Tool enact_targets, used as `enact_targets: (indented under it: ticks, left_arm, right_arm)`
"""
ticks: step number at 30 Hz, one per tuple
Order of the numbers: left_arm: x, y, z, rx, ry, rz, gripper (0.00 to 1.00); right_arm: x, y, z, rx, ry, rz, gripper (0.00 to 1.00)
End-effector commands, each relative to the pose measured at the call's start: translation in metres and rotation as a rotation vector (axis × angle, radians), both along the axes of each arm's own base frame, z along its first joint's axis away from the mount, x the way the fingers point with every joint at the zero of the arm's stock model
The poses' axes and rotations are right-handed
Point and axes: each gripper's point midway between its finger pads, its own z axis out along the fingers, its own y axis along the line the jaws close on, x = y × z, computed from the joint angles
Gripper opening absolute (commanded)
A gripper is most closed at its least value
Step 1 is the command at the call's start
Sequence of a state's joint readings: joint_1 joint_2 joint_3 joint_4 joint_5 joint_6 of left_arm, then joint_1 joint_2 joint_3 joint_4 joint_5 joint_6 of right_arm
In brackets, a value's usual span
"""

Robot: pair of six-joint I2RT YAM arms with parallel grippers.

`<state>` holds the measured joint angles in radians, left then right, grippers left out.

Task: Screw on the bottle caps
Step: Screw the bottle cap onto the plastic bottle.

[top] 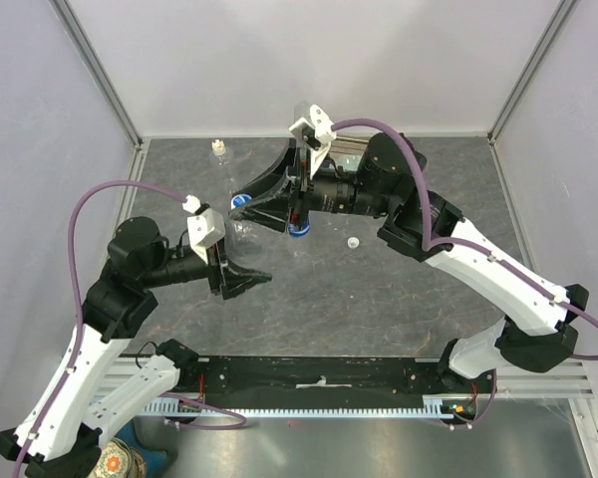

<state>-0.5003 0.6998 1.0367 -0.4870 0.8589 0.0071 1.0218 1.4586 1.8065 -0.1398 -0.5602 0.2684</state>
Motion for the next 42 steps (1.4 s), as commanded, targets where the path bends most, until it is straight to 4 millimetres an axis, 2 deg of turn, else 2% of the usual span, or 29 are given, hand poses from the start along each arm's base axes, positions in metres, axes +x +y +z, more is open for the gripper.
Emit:
enact_targets:
  ticks: [1, 2, 3, 4, 5, 6, 7, 8, 10, 11, 16, 17, 18, 19, 20, 21, 22, 23, 24, 25, 27, 30, 31, 33, 34, 35, 37, 38, 42]
  left_arm:
    - [0.068, 0.032, 0.023, 0.016, -0.146, 0.412, 0.02]
    - [0.083, 0.044, 0.023, 0.038, -0.167, 0.515, 0.02]
    - [0.09, 0.051, 0.02, 0.055, -0.179, 0.564, 0.02]
    - [0.096, 0.058, 0.019, 0.071, -0.193, 0.611, 0.02]
    - [0.107, 0.072, 0.019, 0.092, -0.213, 0.704, 0.02]
    - [0.112, 0.077, 0.014, 0.108, -0.219, 0.741, 0.02]
    - [0.115, 0.083, 0.013, 0.116, -0.23, 0.775, 0.02]
    - [0.122, 0.094, 0.014, 0.125, -0.246, 0.842, 0.02]
    - [0.127, 0.101, 0.005, 0.145, -0.238, 0.891, 0.02]
    - [0.129, 0.103, 0.003, 0.148, -0.228, 0.911, 0.02]
    - [0.127, 0.098, -0.008, 0.153, -0.197, 0.88, 0.02]
    - [0.126, 0.094, -0.008, 0.146, -0.191, 0.861, 0.02]
    - [0.124, 0.093, -0.009, 0.147, -0.189, 0.851, 0.02]
    - [0.119, 0.086, -0.009, 0.139, -0.187, 0.802, 0.02]
    - [0.116, 0.083, -0.01, 0.138, -0.184, 0.78, 0.02]
    - [0.113, 0.08, -0.01, 0.135, -0.183, 0.754, 0.02]
    - [0.107, 0.072, -0.013, 0.129, -0.169, 0.704, 0.02]
    - [0.104, 0.068, -0.014, 0.124, -0.158, 0.676, 0.02]
    - [0.099, 0.063, -0.013, 0.112, -0.154, 0.644, 0.02]
    - [0.09, 0.055, -0.013, 0.091, -0.134, 0.58, 0.02]
    - [0.079, 0.043, -0.016, 0.073, -0.113, 0.495, 0.02]
    - [0.054, 0.023, -0.021, 0.049, -0.06, 0.319, 0.02]
    - [0.036, 0.013, -0.022, 0.034, -0.036, 0.203, 0.02]
    - [0.016, 0.004, -0.024, 0.02, -0.008, 0.079, 0.02]
    - [-0.004, -0.001, -0.022, 0.004, 0.015, -0.032, 0.02]
    - [-0.012, -0.002, -0.022, -0.004, 0.02, -0.083, 0.02]
    - [-0.031, -0.004, -0.02, -0.016, 0.034, -0.189, 0.02]
    - [-0.035, -0.004, -0.018, -0.019, 0.032, -0.212, 0.02]
    - [-0.048, -0.003, -0.015, -0.022, 0.038, -0.281, 0.02]
  right_arm:
    - [0.05, 0.001, -0.047, -0.149, 0.097, -0.28, 0.0]
    - [0.057, 0.001, -0.048, -0.152, 0.118, -0.316, 0.0]
    - [0.063, 0.002, -0.057, -0.179, 0.141, -0.354, 0.0]
    - [0.078, 0.001, -0.062, -0.189, 0.163, -0.442, 0.0]
    - [0.082, 0.003, -0.065, -0.195, 0.176, -0.49, 0.0]
    - [0.087, 0.001, -0.071, -0.217, 0.189, -0.545, 0.0]
    - [0.101, -0.001, -0.077, -0.226, 0.194, -0.648, 0.0]
    - [0.096, 0.002, -0.078, -0.228, 0.194, -0.672, 0.0]
    - [0.102, 0.008, -0.088, -0.245, 0.194, -0.735, 0.0]
    - [0.1, 0.01, -0.087, -0.242, 0.192, -0.773, 0.0]
    - [0.094, 0.035, -0.09, -0.255, 0.189, -0.771, 0.01]
    - [0.092, 0.036, -0.088, -0.252, 0.188, -0.76, 0.16]
    - [0.089, 0.036, -0.08, -0.235, 0.182, -0.74, 0.24]
    - [0.088, 0.033, -0.07, -0.218, 0.163, -0.729, 0.26]
    - [0.087, 0.03, -0.062, -0.203, 0.154, -0.722, 0.35]
    - [0.081, 0.023, -0.043, -0.156, 0.146, -0.685, 0.44]
    - [0.084, 0.016, -0.035, -0.136, 0.142, -0.672, 0.55]
    - [0.084, 0.009, -0.026, -0.113, 0.14, -0.66, 0.8]
    - [0.073, 0.0, -0.007, -0.069, 0.13, -0.586, 0.91]
    - [0.078, -0.009, 0.0, -0.053, 0.121, -0.579, 0.98]
    - [0.068, -0.024, 0.015, -0.041, 0.05, -0.537, 0.98]
    - [0.042, -0.032, 0.022, -0.048, -0.029, -0.396, 0.98]
    - [0.03, -0.031, 0.017, -0.062, -0.05, -0.306, 0.98]
    - [0.013, -0.032, 0.015, -0.062, -0.095, -0.205, 0.98]
    - [0.007, -0.03, 0.008, -0.076, -0.105, -0.151, 0.98]
    - [-0.01, -0.028, 0.006, -0.071, -0.128, -0.048, 0.98]
    - [-0.02, -0.025, -0.002, -0.075, -0.128, 0.024, 0.97]
    - [-0.03, -0.025, -0.001, -0.06, -0.139, 0.08, 0.94]
    - [-0.036, -0.017, -0.009, -0.062, -0.123, 0.146, 0.87]
